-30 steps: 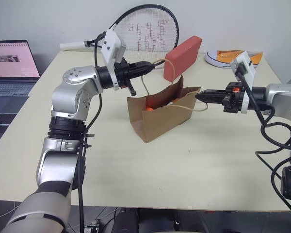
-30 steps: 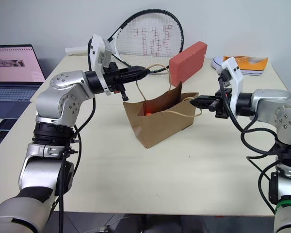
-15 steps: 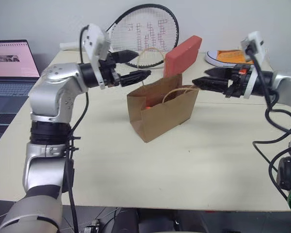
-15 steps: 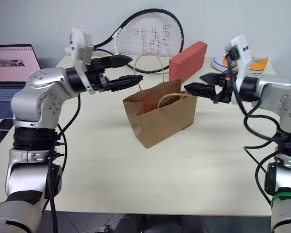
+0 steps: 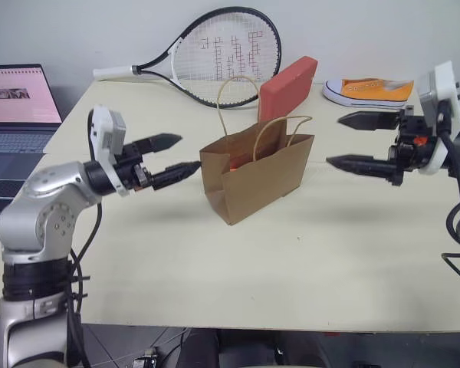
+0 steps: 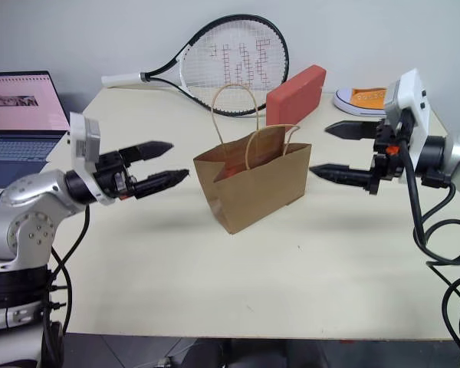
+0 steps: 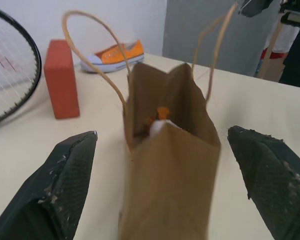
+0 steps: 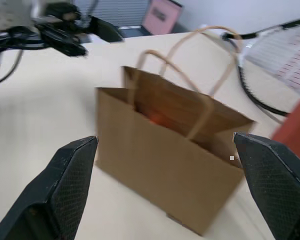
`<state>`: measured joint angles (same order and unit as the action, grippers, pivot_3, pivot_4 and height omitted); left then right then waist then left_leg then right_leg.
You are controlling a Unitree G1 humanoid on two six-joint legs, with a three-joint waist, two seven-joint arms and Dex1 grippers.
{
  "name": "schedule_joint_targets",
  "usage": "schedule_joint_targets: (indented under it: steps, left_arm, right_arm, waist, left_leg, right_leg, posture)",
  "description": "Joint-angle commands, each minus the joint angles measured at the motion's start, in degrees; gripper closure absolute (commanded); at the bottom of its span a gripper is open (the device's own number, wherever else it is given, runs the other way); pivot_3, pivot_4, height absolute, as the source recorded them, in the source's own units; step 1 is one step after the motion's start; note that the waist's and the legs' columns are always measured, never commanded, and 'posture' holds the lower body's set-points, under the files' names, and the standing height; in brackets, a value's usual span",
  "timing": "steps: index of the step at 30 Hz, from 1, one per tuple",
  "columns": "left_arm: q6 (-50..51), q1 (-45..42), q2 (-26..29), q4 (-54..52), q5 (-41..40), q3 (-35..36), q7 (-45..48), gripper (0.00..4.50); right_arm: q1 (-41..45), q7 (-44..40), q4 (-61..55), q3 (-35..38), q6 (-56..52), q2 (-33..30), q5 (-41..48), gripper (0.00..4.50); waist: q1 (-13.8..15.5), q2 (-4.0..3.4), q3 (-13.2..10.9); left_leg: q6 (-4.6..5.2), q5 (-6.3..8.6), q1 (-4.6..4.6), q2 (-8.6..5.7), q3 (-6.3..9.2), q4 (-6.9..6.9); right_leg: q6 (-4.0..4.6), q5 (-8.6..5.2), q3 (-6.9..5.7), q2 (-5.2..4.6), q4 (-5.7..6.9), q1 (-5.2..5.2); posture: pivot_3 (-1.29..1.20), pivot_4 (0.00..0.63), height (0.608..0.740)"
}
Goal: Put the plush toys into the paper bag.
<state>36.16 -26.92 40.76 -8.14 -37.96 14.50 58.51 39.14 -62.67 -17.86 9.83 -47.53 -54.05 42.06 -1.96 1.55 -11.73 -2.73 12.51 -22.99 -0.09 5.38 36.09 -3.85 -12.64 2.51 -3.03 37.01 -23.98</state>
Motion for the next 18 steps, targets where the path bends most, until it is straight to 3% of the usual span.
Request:
schedule_joint_targets:
  steps: [1, 18]
  left_arm:
    - [-1.08, 1.22, -1.71, -1.25, -1.15, 0.56, -1.46, 0.03]
    - [-8.04, -5.66, -6.2, 11.48, 4.86, -8.51, 2.61, 0.03]
  right_arm:
    - [-0.73, -0.58, -4.97, -0.6, -1.44, 0.29, 3.76, 0.0]
    - [-2.89, 1.33, -9.34, -3.27, -2.49, 0.4, 5.54, 0.0]
  waist:
    - [0.09, 0.0, 0.0]
    - [0.24, 0.01, 0.01]
  left_leg:
    - [0.0, 0.0, 0.02, -0.01, -0.01, 0.03]
    - [0.0, 0.0, 0.06, -0.03, 0.04, 0.05]
  right_leg:
    - [0.0, 0.0, 0.01, 0.0, 0.0, 0.03]
    - [-0.01, 0.03, -0.02, 0.0, -0.04, 0.12]
  posture:
    - [0.0, 0.15, 0.74]
    - [0.0, 0.15, 0.74]
